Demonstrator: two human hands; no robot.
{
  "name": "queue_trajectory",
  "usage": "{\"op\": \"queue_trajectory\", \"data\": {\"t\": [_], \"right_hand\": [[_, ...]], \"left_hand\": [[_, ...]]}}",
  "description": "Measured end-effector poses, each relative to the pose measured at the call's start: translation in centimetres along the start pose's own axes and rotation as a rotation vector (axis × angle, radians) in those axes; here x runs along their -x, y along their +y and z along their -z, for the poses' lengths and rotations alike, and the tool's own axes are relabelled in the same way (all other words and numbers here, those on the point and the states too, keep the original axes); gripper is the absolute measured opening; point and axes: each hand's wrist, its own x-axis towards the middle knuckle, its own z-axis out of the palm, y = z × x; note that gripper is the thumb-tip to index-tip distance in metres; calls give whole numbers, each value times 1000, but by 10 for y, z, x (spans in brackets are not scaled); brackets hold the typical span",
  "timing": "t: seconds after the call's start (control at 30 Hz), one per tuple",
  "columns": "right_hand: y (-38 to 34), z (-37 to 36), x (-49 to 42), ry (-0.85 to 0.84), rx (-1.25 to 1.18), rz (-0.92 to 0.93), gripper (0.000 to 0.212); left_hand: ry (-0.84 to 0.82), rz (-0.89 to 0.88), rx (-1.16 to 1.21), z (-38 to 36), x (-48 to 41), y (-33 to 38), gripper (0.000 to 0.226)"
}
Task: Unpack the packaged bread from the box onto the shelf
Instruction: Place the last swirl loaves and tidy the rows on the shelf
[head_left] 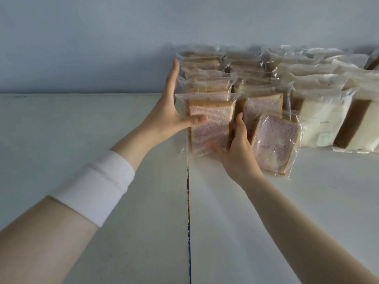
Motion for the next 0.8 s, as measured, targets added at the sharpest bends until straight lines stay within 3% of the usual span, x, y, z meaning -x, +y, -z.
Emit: {"op": "queue_trajectory", "data": {"t": [0.17, 0.23, 0.4, 0.8], "right_hand": [[-1, -1, -1, 61, 119, -61, 73], [-4, -5, -4, 114, 146, -68, 69], [-6, -13, -12, 163, 147, -87, 62], [-10, -11, -16, 108, 212, -55, 60]], "left_hand": [[20, -114, -275, 10, -9, 9, 76], [21, -134, -332, 11, -16, 10, 65], [23, -174, -383, 14, -24, 10, 62], [54, -167, -416, 10, -22, 11, 61]]}}
